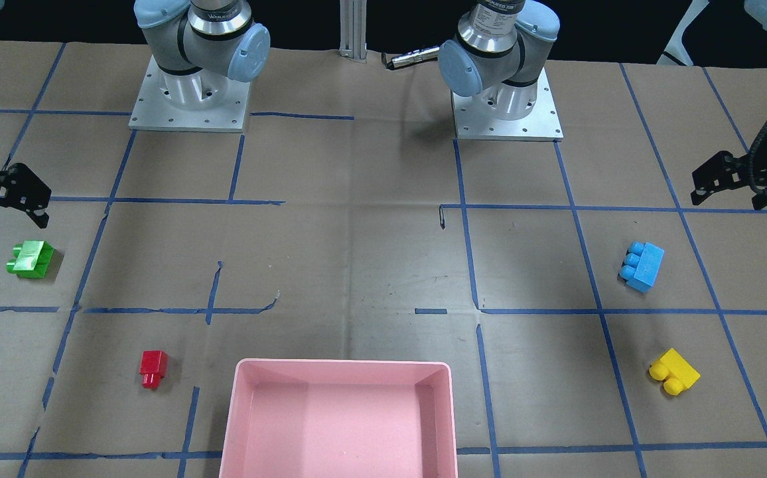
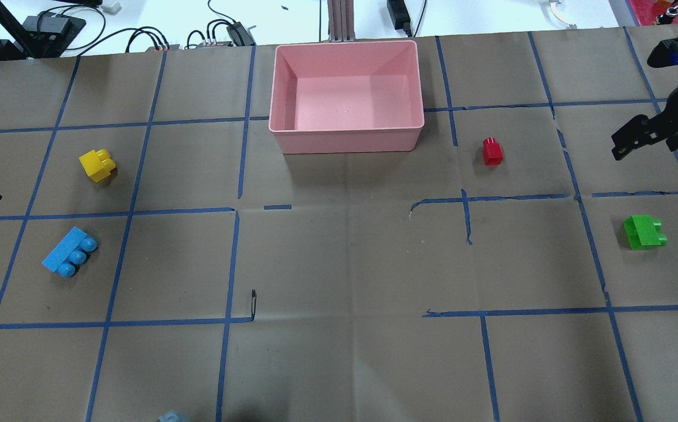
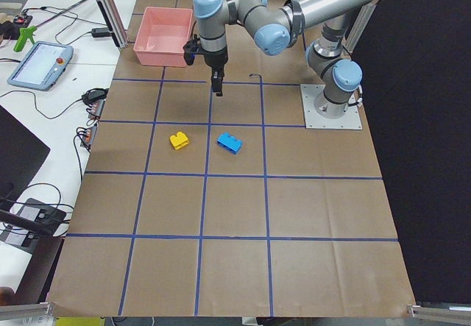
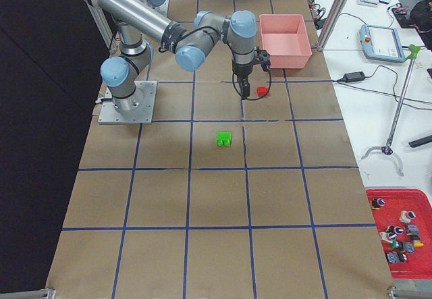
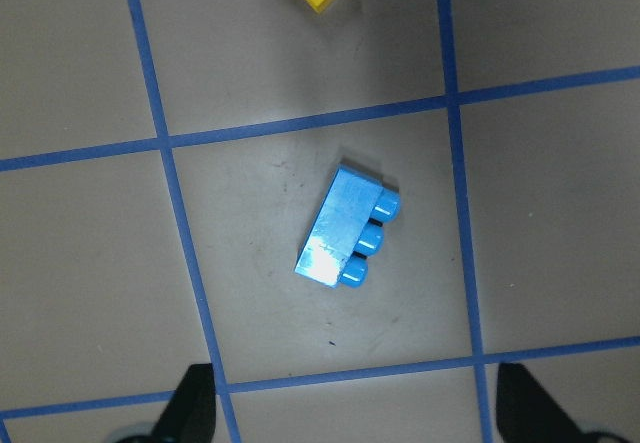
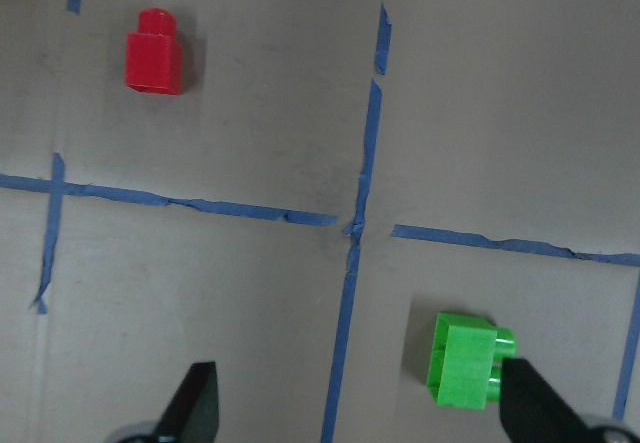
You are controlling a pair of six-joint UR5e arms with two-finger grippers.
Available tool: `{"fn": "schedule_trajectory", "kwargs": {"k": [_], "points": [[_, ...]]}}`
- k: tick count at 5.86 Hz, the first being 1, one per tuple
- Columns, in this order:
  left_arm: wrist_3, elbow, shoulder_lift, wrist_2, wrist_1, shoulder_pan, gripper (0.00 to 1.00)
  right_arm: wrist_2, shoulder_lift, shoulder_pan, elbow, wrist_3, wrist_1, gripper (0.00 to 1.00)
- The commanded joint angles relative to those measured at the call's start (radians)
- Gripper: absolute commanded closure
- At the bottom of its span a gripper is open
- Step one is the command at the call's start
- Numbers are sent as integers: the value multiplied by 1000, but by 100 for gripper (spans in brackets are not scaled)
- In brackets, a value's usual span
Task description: Put all blocks into box
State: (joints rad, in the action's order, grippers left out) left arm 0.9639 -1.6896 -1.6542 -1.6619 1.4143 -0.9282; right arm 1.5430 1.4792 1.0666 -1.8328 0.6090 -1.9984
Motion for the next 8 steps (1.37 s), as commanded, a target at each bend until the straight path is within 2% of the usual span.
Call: {"fn": "schedule_trajectory", "kwargs": {"k": [1, 2, 3, 4, 6, 8], "points": [[280, -12, -18, 33, 0, -7, 0, -1, -75, -107, -22, 11, -32, 0], [412, -36, -10, 86, -1, -20, 0, 0, -123, -109, -49, 12, -127, 0], [446, -70, -15, 123, -3, -18, 0, 5, -141, -112, -119, 8, -232, 1], [455, -114, -31, 123, -23, -17, 0, 2, -142, -143, -161, 8, -252, 1], [457, -208, -132, 120, -305, -15, 0, 3, -148, -177, -181, 11, -260, 1], [425, -272, -238, 116, -566, -9, 0, 5, -174, -177, -204, 14, -321, 1]]}}
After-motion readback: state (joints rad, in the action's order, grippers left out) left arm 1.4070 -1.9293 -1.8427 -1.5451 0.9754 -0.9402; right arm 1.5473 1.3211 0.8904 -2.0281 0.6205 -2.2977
